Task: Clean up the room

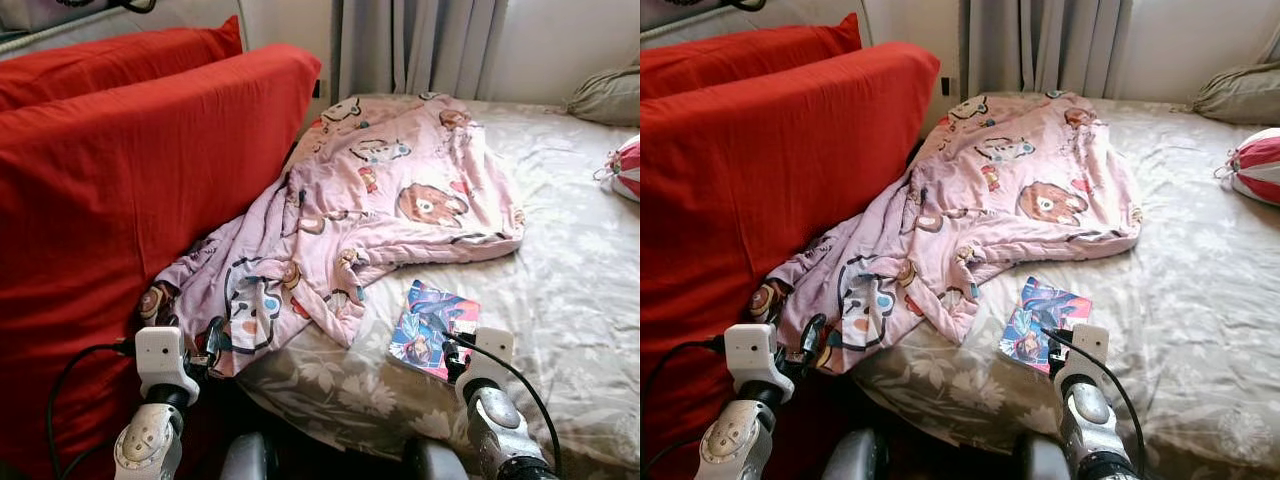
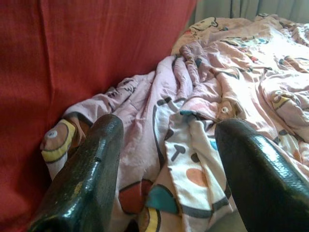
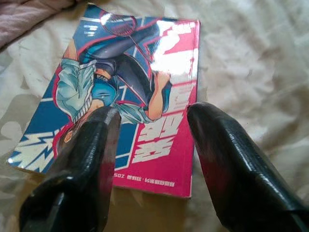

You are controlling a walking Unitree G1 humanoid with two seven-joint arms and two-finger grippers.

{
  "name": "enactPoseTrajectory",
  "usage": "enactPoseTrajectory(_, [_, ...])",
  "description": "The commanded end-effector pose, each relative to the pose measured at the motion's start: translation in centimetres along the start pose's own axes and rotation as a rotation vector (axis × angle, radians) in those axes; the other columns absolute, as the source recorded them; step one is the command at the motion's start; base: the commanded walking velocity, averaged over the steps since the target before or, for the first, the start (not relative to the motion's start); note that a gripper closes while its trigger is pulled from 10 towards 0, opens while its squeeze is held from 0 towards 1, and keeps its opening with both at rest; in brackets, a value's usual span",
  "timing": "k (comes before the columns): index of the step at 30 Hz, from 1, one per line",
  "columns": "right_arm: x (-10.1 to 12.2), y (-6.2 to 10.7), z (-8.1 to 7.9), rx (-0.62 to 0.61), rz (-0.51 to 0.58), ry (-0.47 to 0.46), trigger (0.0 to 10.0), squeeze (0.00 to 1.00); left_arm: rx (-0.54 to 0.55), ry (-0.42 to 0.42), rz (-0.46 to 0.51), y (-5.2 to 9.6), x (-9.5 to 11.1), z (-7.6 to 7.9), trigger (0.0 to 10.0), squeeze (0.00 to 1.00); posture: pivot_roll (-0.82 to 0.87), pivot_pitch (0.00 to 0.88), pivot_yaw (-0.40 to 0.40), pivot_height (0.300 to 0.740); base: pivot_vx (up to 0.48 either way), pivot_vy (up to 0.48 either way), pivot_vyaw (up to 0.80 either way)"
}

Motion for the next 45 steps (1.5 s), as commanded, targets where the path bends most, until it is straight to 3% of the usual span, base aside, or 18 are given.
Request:
enactPoseTrajectory(1, [0.3,-0.1,-0.3,0.006,0.012,-0.065,10.0,1.0,0.0,0.0,-0.005,-0.3,0.2,-0.2,10.0,0.0,0.1,0.035,0.041,0.581,0.0,0.0,0.0])
enactPoseTrajectory(5, [0.4,-0.2,-0.1,-0.003,0.016,-0.126,10.0,1.0,-0.012,-0.003,0.004,-0.5,0.7,0.0,10.0,0.0,0.11,0.047,0.051,0.581,0.0,0.0,0.0])
enactPoseTrajectory(6, [0.3,-0.2,0.0,-0.009,0.013,-0.139,10.0,0.63,-0.013,-0.004,0.005,-0.5,0.7,-0.1,10.0,0.0,0.11,0.052,0.054,0.581,0.0,0.0,0.0])
enactPoseTrajectory(7, [0.2,-0.2,0.1,-0.017,0.005,-0.151,10.0,0.0,-0.014,-0.01,0.004,-0.4,0.8,-0.2,10.0,0.0,0.12,0.055,0.058,0.581,0.0,0.0,0.0])
enactPoseTrajectory(23, [0.0,-0.1,-0.5,-0.015,0.014,-0.263,10.0,0.0,-0.03,-0.079,-0.02,1.6,1.9,-1.7,10.0,0.0,0.19,0.094,0.113,0.581,0.0,0.0,0.0])
enactPoseTrajectory(28, [0.5,-0.1,-0.9,0.0,0.053,-0.295,10.0,0.0,-0.01,-0.105,-0.028,2.2,2.5,-2.8,10.0,0.0,0.21,0.108,0.124,0.581,0.0,0.0,0.0])
enactPoseTrajectory(36, [1.4,-0.1,-0.1,-0.032,0.123,-0.33,10.0,0.0,-0.005,-0.117,-0.038,2.6,2.7,-2.9,10.0,0.0,0.22,0.103,0.123,0.581,0.0,0.0,0.0])
enactPoseTrajectory(45, [0.7,0.4,1.2,-0.068,0.143,-0.35,10.0,0.0,-0.006,-0.116,-0.036,2.3,2.7,-2.7,10.0,0.0,0.2,0.095,0.12,0.581,0.0,0.0,0.0])
Point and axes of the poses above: a point about 5 cm out from each wrist's last joint towards the gripper, its own y axis pointing back from the gripper into the wrist, its own x axis along the axis of the wrist's last joint, z = x × y, the point moved 3 cm from there along -y, pointing out of the wrist towards the gripper, and after that the axes turned 8 degrees about y, right-handed, at the moved point
